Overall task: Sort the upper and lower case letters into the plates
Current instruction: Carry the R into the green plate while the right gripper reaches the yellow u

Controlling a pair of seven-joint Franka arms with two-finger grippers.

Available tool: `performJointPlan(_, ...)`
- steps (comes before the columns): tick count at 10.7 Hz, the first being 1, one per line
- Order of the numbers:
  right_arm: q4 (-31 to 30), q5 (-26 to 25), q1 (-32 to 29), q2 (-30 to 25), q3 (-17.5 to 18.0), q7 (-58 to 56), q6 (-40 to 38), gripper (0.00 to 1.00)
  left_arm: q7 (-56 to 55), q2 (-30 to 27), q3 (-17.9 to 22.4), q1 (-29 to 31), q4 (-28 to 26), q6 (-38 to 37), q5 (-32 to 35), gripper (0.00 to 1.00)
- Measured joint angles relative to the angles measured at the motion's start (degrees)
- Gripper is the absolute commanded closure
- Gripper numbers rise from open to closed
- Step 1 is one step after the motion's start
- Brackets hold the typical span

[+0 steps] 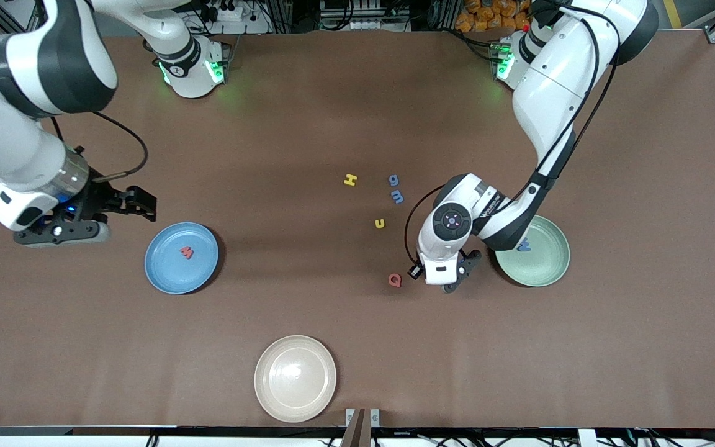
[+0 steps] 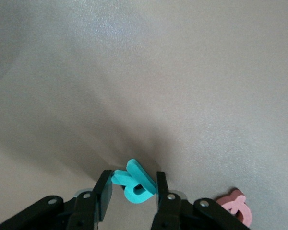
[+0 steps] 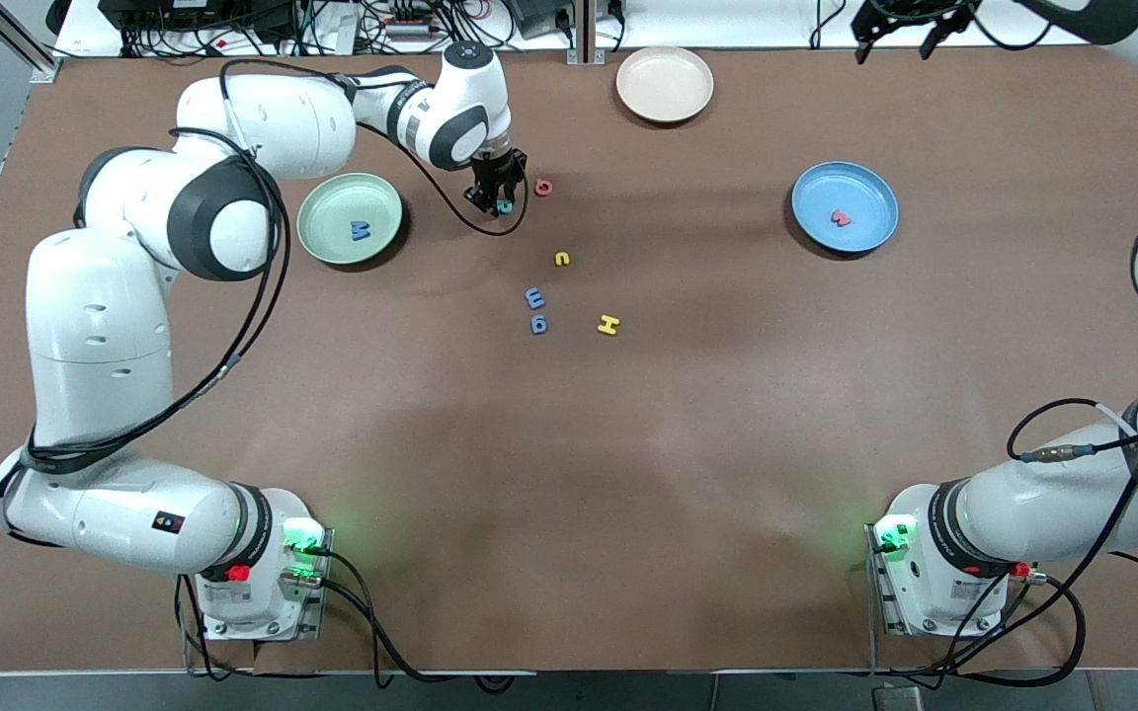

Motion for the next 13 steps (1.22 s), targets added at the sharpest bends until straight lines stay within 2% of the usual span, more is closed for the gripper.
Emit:
performJointPlan(7,1.6,0.0,6.7,5.3,1.5,11.4,4.1,0.00,1.5,-1.4,-0.4,1.3,0.2,-0.5,0.0,0.71)
performJointPlan(10,1.6,0.1,9.6,6.6,1.6,17.1,6.5,0.00,10.2,-4.0,-0.6,4.1,0.3,-4.7,-2.3,0.71)
performJointPlan(13,1.6,0.1,15.5,10.2,1.7,26.8,9.6,0.00,23.8,-7.6,-0.3,9.2,-0.4,-9.9,-6.3,0.70)
